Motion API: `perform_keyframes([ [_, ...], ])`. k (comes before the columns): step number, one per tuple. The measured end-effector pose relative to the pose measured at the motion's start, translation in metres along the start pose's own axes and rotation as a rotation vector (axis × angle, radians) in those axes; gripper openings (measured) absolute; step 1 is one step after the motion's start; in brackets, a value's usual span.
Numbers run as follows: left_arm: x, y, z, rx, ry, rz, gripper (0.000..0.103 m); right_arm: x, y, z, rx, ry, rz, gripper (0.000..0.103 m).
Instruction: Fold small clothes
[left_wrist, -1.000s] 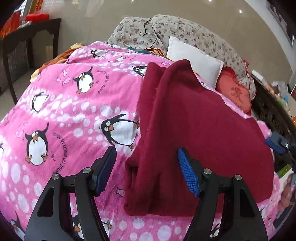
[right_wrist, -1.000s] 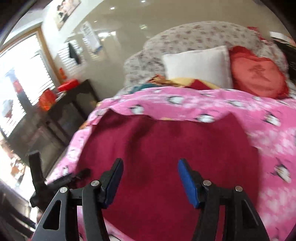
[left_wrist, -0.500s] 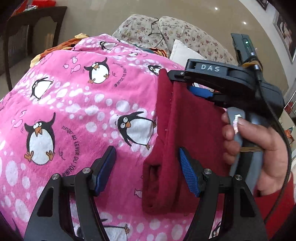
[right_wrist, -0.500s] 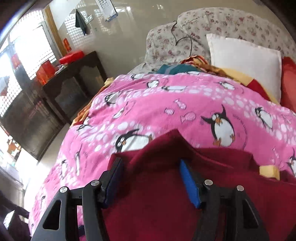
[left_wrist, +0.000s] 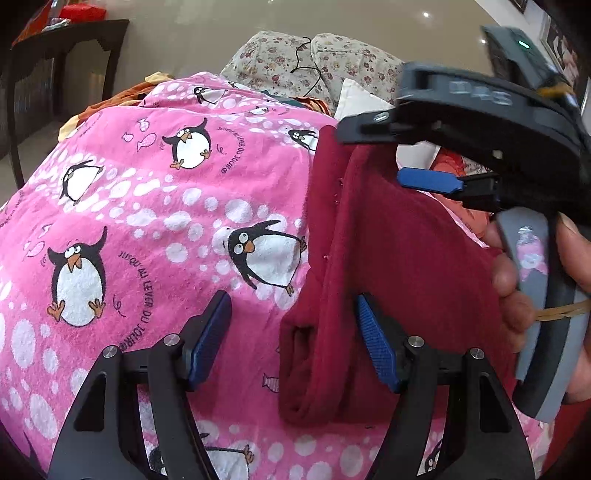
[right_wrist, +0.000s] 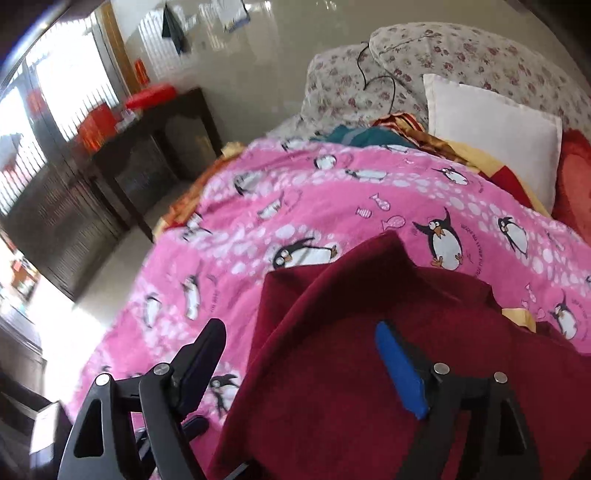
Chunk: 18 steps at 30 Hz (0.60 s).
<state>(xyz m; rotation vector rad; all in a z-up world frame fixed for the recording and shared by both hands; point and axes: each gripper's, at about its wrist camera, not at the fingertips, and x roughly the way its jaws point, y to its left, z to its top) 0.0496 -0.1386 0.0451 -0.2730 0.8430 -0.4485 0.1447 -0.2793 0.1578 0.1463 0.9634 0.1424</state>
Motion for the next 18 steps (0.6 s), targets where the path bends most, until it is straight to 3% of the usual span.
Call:
perform_keyframes([
  [6,0.002,0.005,0.003,-0.024,0.011,-0.015,0.072,0.026,0.008,0.004,-0.031,0.043,-0.08,0.082],
  [14,0.007,0.006,0.006,-0.01,0.021,-0.031,0.077,0.039,0.013,-0.004,-0.117,0.038,-0.145,0.083],
  [18,0.008,0.007,0.009,-0.003,0.032,-0.063,0.079,0.027,0.005,-0.009,-0.156,-0.003,-0.092,0.054],
])
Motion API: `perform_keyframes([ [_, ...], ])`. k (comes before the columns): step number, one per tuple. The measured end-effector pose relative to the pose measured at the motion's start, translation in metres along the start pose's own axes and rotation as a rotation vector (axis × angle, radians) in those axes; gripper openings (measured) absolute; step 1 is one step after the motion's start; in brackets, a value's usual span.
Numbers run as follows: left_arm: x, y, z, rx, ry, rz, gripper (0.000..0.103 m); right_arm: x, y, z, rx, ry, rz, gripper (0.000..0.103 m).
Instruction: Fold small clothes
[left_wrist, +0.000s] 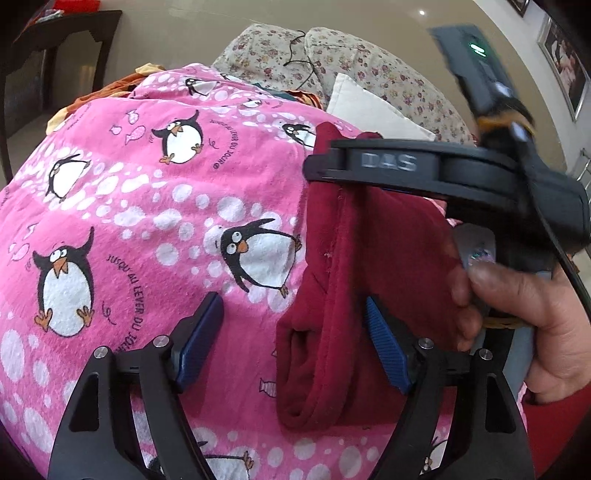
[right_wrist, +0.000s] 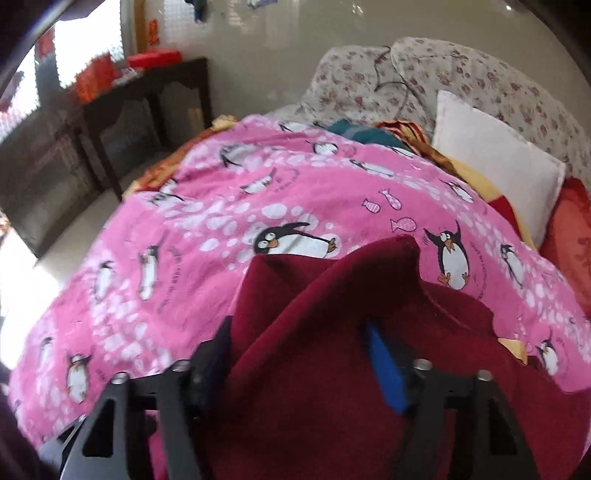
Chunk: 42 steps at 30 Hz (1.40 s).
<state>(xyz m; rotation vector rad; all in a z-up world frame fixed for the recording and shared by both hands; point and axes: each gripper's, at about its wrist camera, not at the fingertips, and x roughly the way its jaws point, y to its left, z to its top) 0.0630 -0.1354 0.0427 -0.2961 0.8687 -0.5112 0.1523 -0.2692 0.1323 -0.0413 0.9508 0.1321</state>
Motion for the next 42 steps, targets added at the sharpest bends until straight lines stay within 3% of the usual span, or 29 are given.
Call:
perform_keyframes([
  [3,0.0,-0.001,0.001,0.013,0.012,-0.048,0.079,-0.019,-0.011,-0.005,0.034,-0.046,0.093,0.031],
  [6,0.003,-0.005,0.004,0.031,0.04,-0.113,0.079,-0.033,-0.025,-0.008,0.099,-0.082,0.187,0.023],
  [10,0.009,-0.015,0.0,0.074,0.049,-0.121,0.079,-0.037,-0.036,-0.013,0.158,-0.094,0.262,0.022],
  [13,0.012,-0.021,-0.003,0.112,0.046,-0.115,0.079,-0.037,-0.035,-0.014,0.162,-0.109,0.27,0.02],
  [15,0.011,-0.021,-0.004,0.105,0.045,-0.159,0.068,-0.037,-0.035,-0.015,0.163,-0.12,0.27,0.019],
  [16,0.012,-0.021,-0.003,0.091,0.058,-0.192,0.053,-0.038,-0.035,-0.016,0.17,-0.129,0.273,0.019],
  [17,0.012,-0.02,-0.003,0.088,0.067,-0.197,0.043,-0.04,-0.036,-0.017,0.175,-0.138,0.275,0.018],
  [20,0.007,-0.021,-0.003,0.104,0.05,-0.199,0.037,-0.051,-0.041,-0.022,0.189,-0.172,0.293,0.018],
  [32,-0.008,-0.051,-0.02,0.27,-0.045,-0.085,0.03,-0.082,-0.056,-0.032,0.2,-0.199,0.276,0.017],
  [37,-0.021,-0.07,-0.024,0.262,-0.053,-0.152,0.026,-0.109,-0.073,-0.043,0.2,-0.221,0.258,0.015],
  [42,-0.041,-0.125,-0.034,0.344,-0.04,-0.243,0.026,-0.155,-0.104,-0.062,0.203,-0.277,0.243,0.014],
])
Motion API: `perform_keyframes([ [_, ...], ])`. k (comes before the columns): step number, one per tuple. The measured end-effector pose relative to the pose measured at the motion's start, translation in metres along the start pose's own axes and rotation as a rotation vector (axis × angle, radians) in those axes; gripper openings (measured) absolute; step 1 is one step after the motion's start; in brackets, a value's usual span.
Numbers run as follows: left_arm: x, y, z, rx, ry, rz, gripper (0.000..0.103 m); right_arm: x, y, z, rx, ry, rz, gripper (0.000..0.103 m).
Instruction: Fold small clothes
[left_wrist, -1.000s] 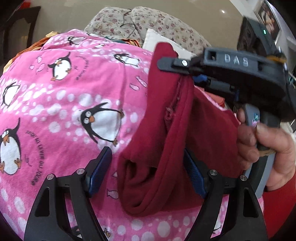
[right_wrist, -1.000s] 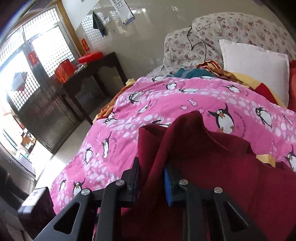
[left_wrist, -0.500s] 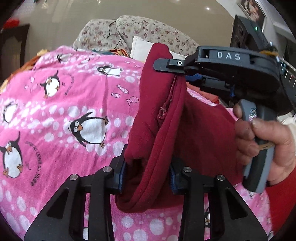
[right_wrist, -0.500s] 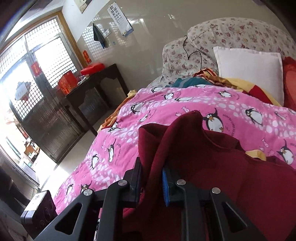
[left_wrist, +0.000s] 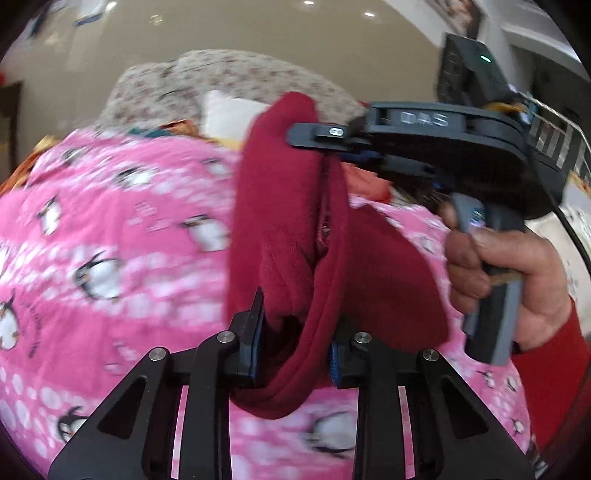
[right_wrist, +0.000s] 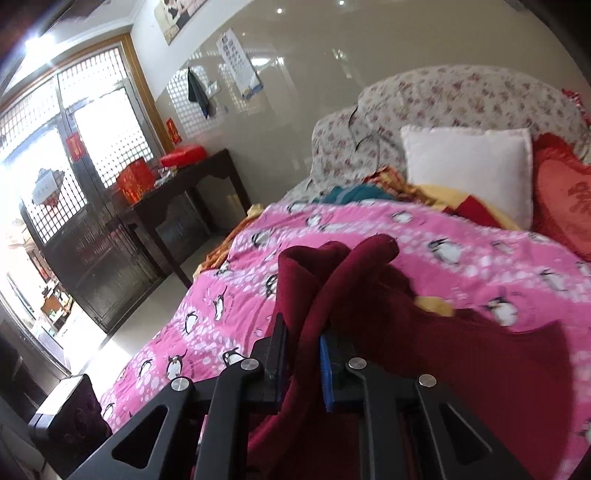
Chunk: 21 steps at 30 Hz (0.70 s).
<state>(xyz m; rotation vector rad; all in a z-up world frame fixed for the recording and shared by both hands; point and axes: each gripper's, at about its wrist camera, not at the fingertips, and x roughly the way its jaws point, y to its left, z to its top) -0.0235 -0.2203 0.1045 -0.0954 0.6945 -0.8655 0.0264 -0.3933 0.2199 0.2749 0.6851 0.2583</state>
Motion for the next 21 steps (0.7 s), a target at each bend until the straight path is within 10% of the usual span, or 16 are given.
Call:
perform_keyframes([
  [11,0.087,-0.139,0.007,0.166,0.126,-0.06,0.026,-0.087,-0.136,-0.038,0.137,-0.031,-0.2,0.014],
  [21,0.062,-0.13,0.0,0.131,0.172,-0.116,0.053,-0.096,-0.176,-0.063,0.29,-0.036,-0.176,0.025],
])
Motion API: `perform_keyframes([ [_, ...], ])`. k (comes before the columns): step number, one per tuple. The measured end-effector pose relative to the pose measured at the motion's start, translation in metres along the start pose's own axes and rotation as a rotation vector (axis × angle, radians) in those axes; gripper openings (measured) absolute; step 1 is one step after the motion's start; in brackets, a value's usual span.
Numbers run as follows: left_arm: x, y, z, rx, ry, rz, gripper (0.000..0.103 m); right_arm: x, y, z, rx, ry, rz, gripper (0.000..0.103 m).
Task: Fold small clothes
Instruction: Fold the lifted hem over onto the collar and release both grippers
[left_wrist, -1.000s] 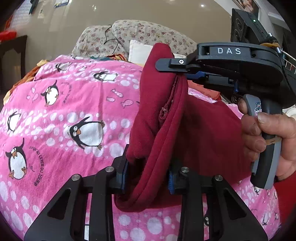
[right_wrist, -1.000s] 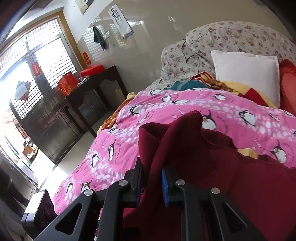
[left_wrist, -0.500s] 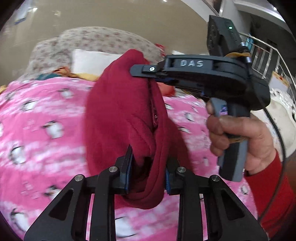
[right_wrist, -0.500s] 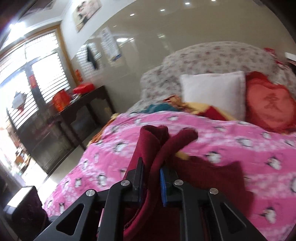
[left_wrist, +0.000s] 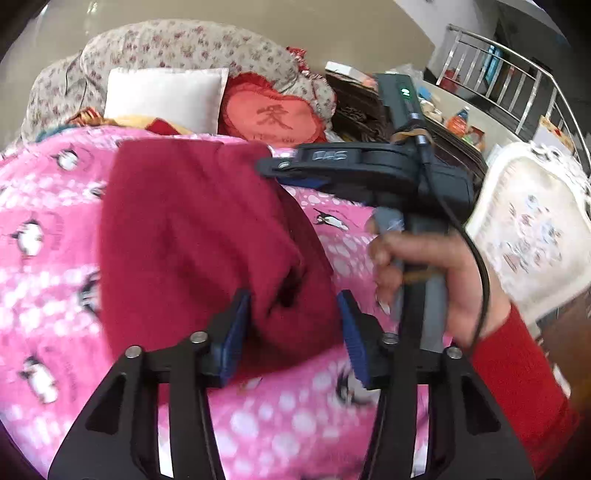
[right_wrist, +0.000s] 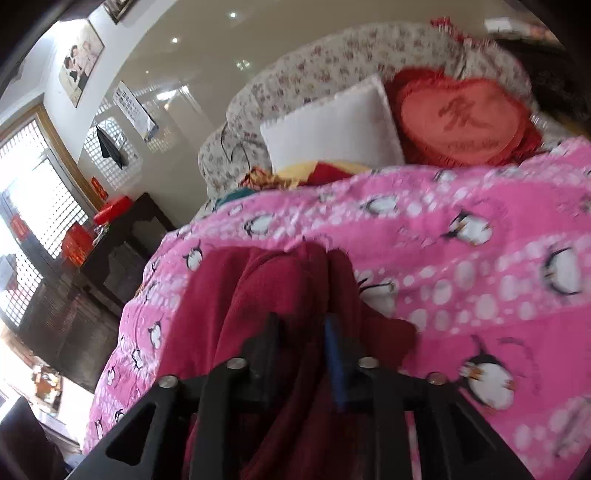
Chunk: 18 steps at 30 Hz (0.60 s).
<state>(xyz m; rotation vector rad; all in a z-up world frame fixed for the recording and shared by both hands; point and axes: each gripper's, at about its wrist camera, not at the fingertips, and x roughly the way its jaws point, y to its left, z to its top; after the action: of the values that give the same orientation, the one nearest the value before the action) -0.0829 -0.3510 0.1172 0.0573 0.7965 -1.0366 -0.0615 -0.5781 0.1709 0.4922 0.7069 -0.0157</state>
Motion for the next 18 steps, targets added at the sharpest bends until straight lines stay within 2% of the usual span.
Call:
perform_keyframes([
  [2,-0.028,0.004,-0.012,0.034,-0.042,0.052,0.066,-0.027,0.01,-0.006,-0.038,-0.005,0.041,0.028],
  [4,-0.039,0.013,-0.018,0.055,-0.076,0.109,0.066,-0.046,0.023,-0.02,-0.068,0.008,0.058,0.052],
  [5,-0.042,0.016,-0.024,0.065,-0.087,0.155,0.066,-0.051,0.028,-0.026,-0.078,0.012,0.063,0.056],
  [7,-0.038,0.026,-0.028,0.054,-0.076,0.194,0.066,-0.054,0.036,-0.039,-0.079,0.026,0.082,0.063],
  [9,-0.023,0.036,-0.029,0.006,-0.045,0.176,0.066,-0.049,0.044,-0.048,-0.065,0.043,0.097,0.063],
  [11,-0.008,0.036,-0.032,-0.015,-0.018,0.175,0.066,-0.04,0.061,-0.055,-0.129,0.067,0.07,0.063],
  [12,0.0,0.035,-0.034,-0.014,0.0,0.186,0.066,-0.036,0.068,-0.059,-0.174,0.076,0.038,0.063],
  [14,0.012,0.034,-0.04,0.001,0.03,0.204,0.066,-0.025,0.071,-0.08,-0.244,0.126,-0.099,0.058],
  [15,0.014,0.034,-0.044,0.011,0.037,0.212,0.066,-0.023,0.066,-0.09,-0.247,0.149,-0.124,0.054],
  [18,0.007,0.032,-0.055,0.031,0.048,0.227,0.066,-0.033,0.048,-0.1,-0.201,0.136,-0.081,0.05],
])
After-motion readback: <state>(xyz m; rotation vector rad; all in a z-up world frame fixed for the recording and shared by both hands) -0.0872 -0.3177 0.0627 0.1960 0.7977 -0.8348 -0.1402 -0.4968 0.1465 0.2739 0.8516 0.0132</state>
